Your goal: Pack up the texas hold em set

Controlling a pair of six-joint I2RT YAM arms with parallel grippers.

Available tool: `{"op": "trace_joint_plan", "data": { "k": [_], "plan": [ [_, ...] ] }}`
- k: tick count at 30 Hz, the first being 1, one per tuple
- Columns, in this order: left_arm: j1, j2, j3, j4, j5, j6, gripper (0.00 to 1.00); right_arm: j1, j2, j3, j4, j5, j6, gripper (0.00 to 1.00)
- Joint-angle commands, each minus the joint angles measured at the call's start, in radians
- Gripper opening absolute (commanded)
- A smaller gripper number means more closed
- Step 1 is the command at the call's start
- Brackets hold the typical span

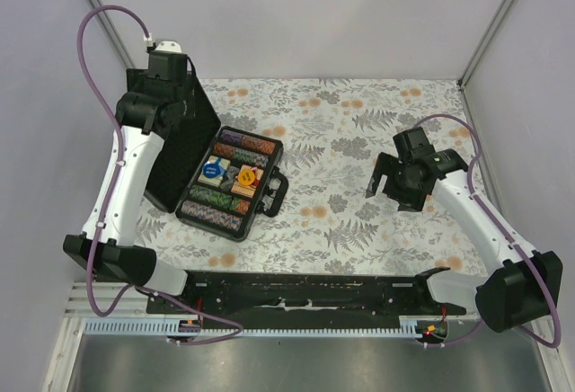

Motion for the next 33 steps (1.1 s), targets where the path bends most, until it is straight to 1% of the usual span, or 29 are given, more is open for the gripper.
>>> {"op": "trace_joint_plan", "data": {
  "k": [1,10,15,18,20,23,25,33],
  "plan": [
    [0.065,0.013,-0.047,0.001,0.002,-0.064,0.92,-0.006,-0.029,-0.007,0.013,-0.014,-0.023,0.98],
    [0.140,0.029,-0.147,0.018,0.114,-0.094,0.92,-0.006,-0.030,-0.016,0.007,-0.016,-0.018,0.98],
    [0.166,0.032,-0.193,0.018,0.158,-0.117,0.89,-0.006,-0.029,-0.013,0.009,-0.022,-0.009,0.98],
    [0.174,0.032,-0.210,0.018,0.184,-0.125,0.86,-0.004,-0.026,-0.010,0.007,-0.025,-0.004,0.98],
    [0.174,0.031,-0.220,0.021,0.212,-0.133,0.82,-0.004,-0.024,-0.010,0.004,-0.028,-0.001,0.98],
    [0.174,0.023,-0.254,0.035,0.328,-0.146,0.74,-0.004,-0.026,-0.012,0.003,-0.031,0.006,0.98],
    [0.174,0.016,-0.286,0.044,0.382,-0.163,0.70,-0.006,-0.026,-0.012,0.003,-0.032,0.006,0.98],
    [0.174,-0.070,-0.439,0.104,0.520,-0.242,0.62,-0.004,0.005,0.014,-0.016,-0.054,0.025,0.98]
  ]
}}
